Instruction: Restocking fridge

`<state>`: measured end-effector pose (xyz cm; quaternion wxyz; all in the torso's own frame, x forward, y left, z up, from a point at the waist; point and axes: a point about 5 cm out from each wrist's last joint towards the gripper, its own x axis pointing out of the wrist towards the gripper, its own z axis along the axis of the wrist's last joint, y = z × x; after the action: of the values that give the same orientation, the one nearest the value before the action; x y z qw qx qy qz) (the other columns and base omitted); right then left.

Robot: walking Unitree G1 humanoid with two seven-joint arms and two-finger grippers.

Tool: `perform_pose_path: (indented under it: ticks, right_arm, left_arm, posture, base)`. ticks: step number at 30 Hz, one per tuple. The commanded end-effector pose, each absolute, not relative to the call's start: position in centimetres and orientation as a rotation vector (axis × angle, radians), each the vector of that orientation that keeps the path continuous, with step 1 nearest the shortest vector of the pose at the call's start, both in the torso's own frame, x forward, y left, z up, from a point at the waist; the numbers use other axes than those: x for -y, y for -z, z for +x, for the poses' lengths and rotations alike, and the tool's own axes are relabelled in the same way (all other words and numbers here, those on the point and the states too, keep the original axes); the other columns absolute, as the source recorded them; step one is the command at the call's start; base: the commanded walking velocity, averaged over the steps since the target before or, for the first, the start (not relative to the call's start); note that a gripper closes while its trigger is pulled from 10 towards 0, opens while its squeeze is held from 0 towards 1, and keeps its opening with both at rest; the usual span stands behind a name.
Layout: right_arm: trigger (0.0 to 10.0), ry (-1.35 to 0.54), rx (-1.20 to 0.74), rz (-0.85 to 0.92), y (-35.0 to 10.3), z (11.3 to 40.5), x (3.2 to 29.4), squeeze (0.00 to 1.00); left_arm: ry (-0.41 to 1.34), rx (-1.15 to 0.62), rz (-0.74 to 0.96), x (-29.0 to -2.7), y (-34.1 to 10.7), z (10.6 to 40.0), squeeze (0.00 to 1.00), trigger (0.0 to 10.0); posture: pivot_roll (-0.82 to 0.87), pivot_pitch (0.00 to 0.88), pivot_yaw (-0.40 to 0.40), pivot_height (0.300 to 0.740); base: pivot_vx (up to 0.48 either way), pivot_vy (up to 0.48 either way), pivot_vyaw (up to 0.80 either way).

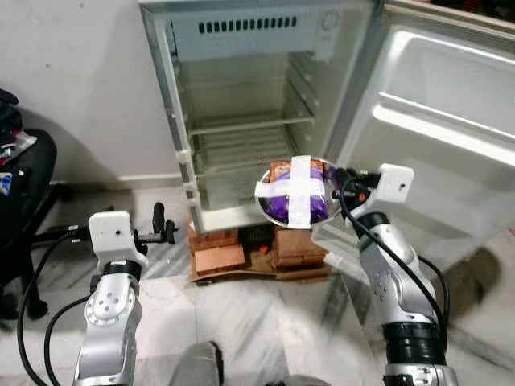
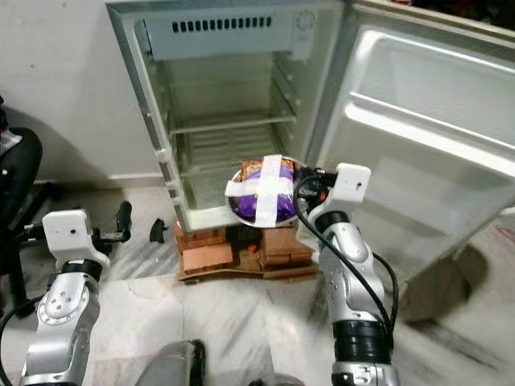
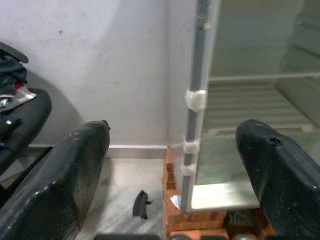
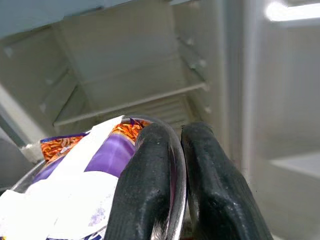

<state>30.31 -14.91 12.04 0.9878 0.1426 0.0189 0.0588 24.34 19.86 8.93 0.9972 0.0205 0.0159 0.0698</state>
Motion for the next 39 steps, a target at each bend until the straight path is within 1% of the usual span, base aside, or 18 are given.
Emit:
perform_pose_path:
  ticks: [1,12,17,19,32,39]
  right_arm:
    - [10.0,-0.149,-0.010,0.287,-12.8,30.4,14.2,0.00]
    - [10.0,-0.148,-0.010,0.284,-12.7,30.5,14.2,0.00]
    - [10.0,-0.150,-0.012,0.282,-12.6,30.5,14.1,0.00]
    - [10.0,-0.150,-0.012,0.283,-12.6,30.5,14.1,0.00]
    - [10.0,-0.143,-0.008,0.278,-12.6,30.7,14.3,0.00]
    - [10.0,-0.170,-0.005,0.267,-12.7,31.7,14.0,0.00]
  left_arm:
    - [-0.154,-0.042,0.043,-20.2,-8.8,24.4,0.00,10.0]
    - [-0.151,-0.040,0.043,-20.0,-8.8,24.5,0.00,10.0]
    - [-0.160,-0.045,0.035,-20.1,-8.8,24.5,0.00,10.0]
    - [-0.159,-0.045,0.038,-20.1,-8.8,24.5,0.00,10.0]
    - [-0.156,-0.045,0.037,-19.9,-8.9,24.5,0.00,10.0]
    - [-0.182,-0.064,0.043,-20.1,-8.8,24.2,0.00,10.0]
  posture:
    - [0.13,0.115,-0.061,0.740]
    - [0.13,0.115,-0.061,0.740]
    - [0.13,0.115,-0.061,0.740]
    - [0.13,0.116,-0.061,0.740]
    - [0.13,0.120,-0.064,0.740]
    - [0.15,0.134,-0.067,0.740]
  base:
    - [0.409,0.251,0.00]
    - [0.396,0.270,0.00]
    - [0.280,0.390,0.00]
    - [0.000,0.450,0.00]
    - [0.000,0.000,0.00]
    - [0.000,0.000,0.00]
